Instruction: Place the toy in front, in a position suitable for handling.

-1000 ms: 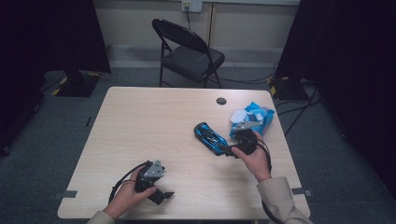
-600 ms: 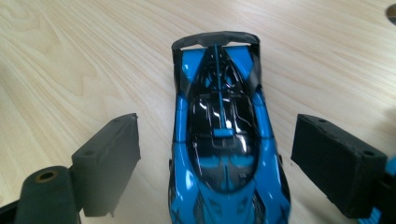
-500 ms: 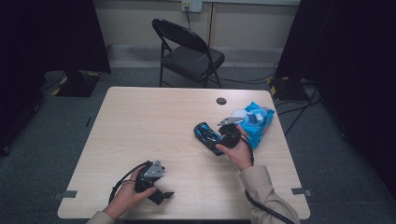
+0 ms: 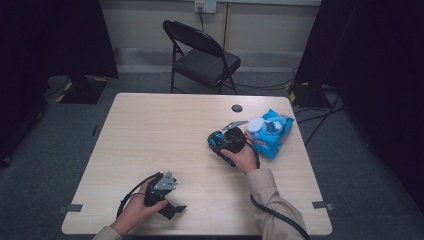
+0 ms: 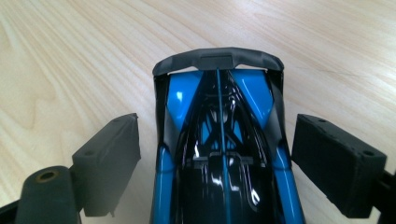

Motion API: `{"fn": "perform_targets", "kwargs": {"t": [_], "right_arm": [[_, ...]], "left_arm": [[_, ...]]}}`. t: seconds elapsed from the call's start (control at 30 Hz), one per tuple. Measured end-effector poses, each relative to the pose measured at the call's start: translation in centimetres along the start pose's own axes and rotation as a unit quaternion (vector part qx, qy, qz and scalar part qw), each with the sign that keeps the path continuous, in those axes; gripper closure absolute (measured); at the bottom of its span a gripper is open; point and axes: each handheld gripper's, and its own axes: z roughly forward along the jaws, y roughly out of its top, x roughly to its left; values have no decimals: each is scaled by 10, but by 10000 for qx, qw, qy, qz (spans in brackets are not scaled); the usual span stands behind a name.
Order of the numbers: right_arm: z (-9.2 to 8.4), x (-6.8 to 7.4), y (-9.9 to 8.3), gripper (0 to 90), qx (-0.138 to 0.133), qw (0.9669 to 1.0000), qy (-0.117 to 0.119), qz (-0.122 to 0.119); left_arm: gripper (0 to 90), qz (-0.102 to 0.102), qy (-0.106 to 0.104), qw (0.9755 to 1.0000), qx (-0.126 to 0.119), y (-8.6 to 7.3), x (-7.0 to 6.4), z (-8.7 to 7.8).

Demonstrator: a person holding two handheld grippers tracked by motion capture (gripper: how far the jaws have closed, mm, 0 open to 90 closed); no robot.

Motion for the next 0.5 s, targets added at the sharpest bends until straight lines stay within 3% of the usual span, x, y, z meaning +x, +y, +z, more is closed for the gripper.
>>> {"fn": "perform_targets", "kwargs": {"t": [0.1, 0.33, 0.5], "right_arm": [[6, -2, 3, 147, -34, 9999, 37, 96], [15, 1, 8, 162, 83, 10000, 15, -37], [19, 0, 6, 199, 103, 9999, -10, 4]], "left_arm": [[0, -2, 1, 10000, -2, 0, 0, 0], [0, -8, 6, 10000, -3, 0, 0, 0], [0, -14, 14, 10000, -7, 0, 0, 0]]}}
